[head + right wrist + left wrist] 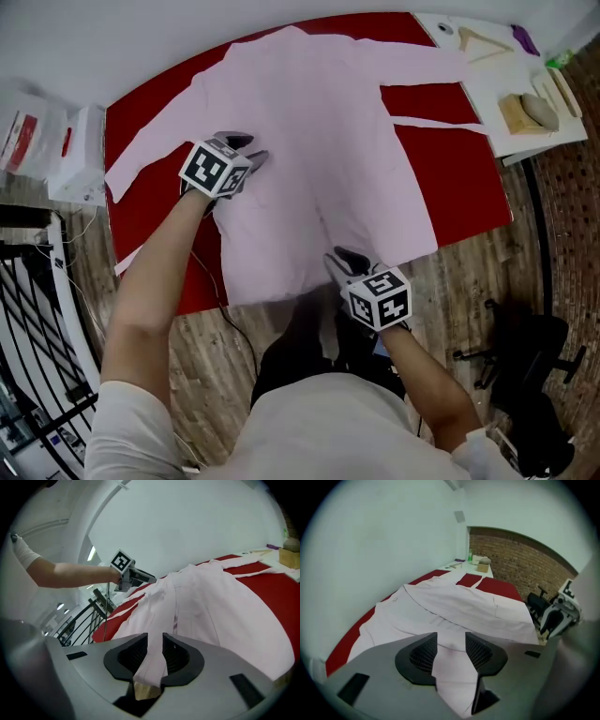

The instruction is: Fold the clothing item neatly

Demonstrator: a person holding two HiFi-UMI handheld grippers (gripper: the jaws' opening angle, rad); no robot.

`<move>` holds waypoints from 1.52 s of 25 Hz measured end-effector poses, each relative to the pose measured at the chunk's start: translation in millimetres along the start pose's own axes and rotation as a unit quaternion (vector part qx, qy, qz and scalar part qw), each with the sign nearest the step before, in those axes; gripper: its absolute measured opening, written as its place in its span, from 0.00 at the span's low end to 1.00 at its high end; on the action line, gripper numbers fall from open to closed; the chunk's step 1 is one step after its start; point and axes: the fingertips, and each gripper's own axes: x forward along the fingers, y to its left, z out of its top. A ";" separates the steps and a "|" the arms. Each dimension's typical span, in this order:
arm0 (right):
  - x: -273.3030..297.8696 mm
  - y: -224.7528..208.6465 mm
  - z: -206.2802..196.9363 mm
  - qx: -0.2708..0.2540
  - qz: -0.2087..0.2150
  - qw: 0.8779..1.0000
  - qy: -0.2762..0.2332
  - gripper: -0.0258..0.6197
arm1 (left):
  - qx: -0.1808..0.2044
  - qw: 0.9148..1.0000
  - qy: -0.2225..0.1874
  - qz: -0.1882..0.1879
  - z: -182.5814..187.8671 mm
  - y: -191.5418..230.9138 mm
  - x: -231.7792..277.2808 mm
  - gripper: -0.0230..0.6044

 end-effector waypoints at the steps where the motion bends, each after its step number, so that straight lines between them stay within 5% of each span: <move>1: 6.3 -0.7 0.6 0.004 -0.007 1.000 0.001 0.17 | -0.020 1.000 0.000 -0.005 2.1 5.9 9.0 0.30; 5: 31.4 -4.9 -3.9 0.015 -0.036 0.999 0.017 0.19 | -0.100 0.995 0.010 -0.012 -1.7 20.7 44.7 0.32; 15: 61.4 -24.7 -37.6 0.038 -0.115 0.989 0.085 0.20 | -0.139 0.988 0.060 -0.009 -14.0 26.4 90.2 0.32; 20: 60.2 -24.1 -36.2 0.040 -0.093 0.991 0.084 0.09 | -0.157 0.985 0.063 -0.019 -13.2 26.8 97.9 0.33; 26: 42.0 -16.8 -18.0 0.014 -0.086 0.995 0.044 0.07 | -0.199 0.978 0.056 -0.021 -2.9 35.3 106.9 0.34; 33: 19.7 7.5 23.1 -0.072 -0.074 0.994 -0.021 0.07 | -0.236 0.969 0.068 0.020 7.7 57.7 120.1 0.34; 38: 17.7 14.3 21.2 -0.092 -0.068 0.993 -0.021 0.07 | -0.226 0.968 0.083 0.068 5.9 87.5 120.0 0.38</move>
